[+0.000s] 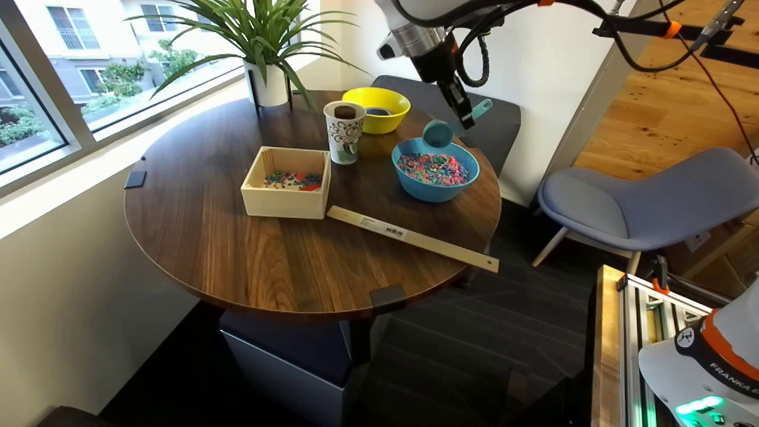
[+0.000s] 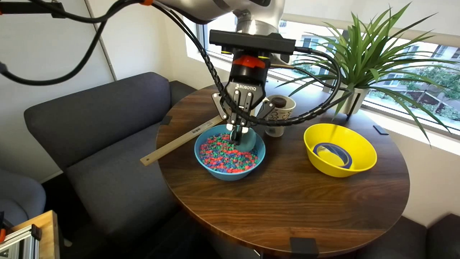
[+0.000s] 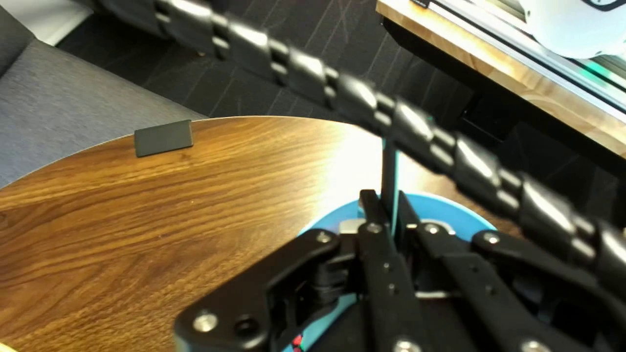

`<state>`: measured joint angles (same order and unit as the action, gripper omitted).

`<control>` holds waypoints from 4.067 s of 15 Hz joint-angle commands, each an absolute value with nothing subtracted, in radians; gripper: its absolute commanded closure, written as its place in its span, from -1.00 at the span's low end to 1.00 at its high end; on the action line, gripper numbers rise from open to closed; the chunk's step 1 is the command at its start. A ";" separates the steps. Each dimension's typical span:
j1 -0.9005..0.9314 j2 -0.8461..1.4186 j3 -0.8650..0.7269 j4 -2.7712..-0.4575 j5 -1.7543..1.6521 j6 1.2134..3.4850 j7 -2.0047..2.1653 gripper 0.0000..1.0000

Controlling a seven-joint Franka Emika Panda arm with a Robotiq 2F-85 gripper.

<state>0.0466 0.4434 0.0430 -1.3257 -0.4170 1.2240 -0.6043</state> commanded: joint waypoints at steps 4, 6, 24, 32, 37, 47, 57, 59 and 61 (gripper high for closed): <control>0.106 0.546 0.048 -1.301 -0.571 1.278 -0.513 0.96; 0.120 0.554 0.050 -1.312 -0.597 1.307 -0.478 0.96; 0.115 0.681 0.128 -1.161 -0.446 0.939 -0.772 0.95; 0.086 0.738 0.030 -1.132 -0.214 0.829 -0.859 0.95; 0.052 0.744 -0.046 -1.180 -0.035 0.825 -0.880 0.95; -0.118 0.744 0.093 -1.211 0.125 0.816 -0.846 0.95; -0.249 0.775 0.157 -1.188 0.287 0.816 -0.786 0.95; -0.292 0.784 0.199 -1.178 0.302 0.817 -0.756 0.95; -0.341 0.790 0.249 -1.171 0.315 0.817 -0.730 0.95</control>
